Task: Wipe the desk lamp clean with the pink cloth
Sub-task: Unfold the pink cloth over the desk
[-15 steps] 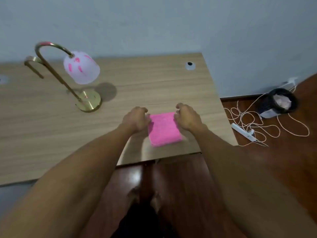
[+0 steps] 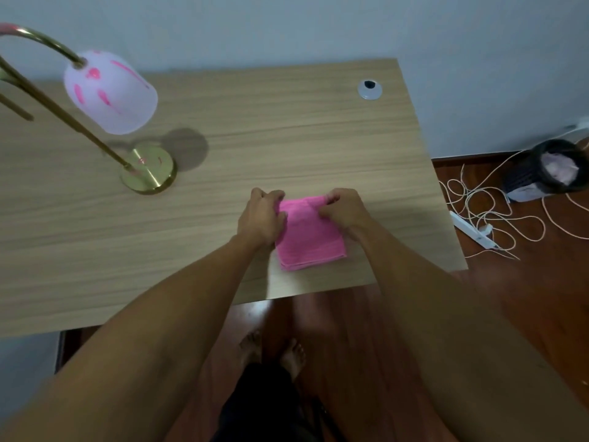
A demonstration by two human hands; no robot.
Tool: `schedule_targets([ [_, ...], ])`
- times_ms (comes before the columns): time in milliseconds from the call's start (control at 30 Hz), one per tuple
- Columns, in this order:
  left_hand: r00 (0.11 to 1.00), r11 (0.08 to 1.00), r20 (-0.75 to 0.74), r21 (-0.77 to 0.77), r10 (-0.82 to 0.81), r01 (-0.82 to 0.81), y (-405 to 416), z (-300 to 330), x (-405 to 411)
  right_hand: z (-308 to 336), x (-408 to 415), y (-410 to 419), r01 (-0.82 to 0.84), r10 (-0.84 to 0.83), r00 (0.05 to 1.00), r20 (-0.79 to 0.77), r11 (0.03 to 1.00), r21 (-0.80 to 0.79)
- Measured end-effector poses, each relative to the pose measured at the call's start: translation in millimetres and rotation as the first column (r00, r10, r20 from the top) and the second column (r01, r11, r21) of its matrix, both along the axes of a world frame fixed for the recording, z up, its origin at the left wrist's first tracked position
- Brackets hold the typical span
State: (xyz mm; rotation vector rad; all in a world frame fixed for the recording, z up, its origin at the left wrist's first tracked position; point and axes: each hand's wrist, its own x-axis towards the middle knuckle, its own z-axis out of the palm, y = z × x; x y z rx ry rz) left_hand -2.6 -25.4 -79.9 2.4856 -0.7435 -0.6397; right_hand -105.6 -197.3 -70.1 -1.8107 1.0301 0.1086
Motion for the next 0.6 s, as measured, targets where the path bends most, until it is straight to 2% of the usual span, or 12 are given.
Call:
schedule_targets([
  [133,0.999,0.999,-0.023,-0.038,0.025,-0.026,1.3,11.5,1.5,21.2,-3.1,-1.5,-0.035,0.015,0.996,0.083,0.971,0.235],
  [200,0.994,0.995,-0.079,-0.069,0.07,-0.075,4.9,24.6,4.0,32.8,-6.6,-2.7,-0.056,0.032,0.995,0.093,0.96,0.275],
  [300,0.948,0.976,-0.293,-0.14,0.12,-0.166,9.7,52.8,9.3,54.1,-10.3,-1.6,-0.044,0.014,0.994,0.106,0.957,0.288],
  [367,0.921,0.962,-0.367,-0.179,0.128,-0.205,12.5,76.6,16.0,74.9,-8.8,2.2,-0.012,-0.028,0.991,0.129,0.953,0.302],
  [467,0.915,0.934,-0.381,-0.26,0.136,-0.247,16.9,116.9,27.8,109.7,3.9,9.9,0.035,-0.097,0.977,0.188,0.95,0.312],
  [600,0.929,0.891,-0.337,-0.359,0.154,-0.278,25.5,178.0,45.4,157.6,32.3,18.5,0.047,-0.112,0.953,0.282,0.973,0.226],
])
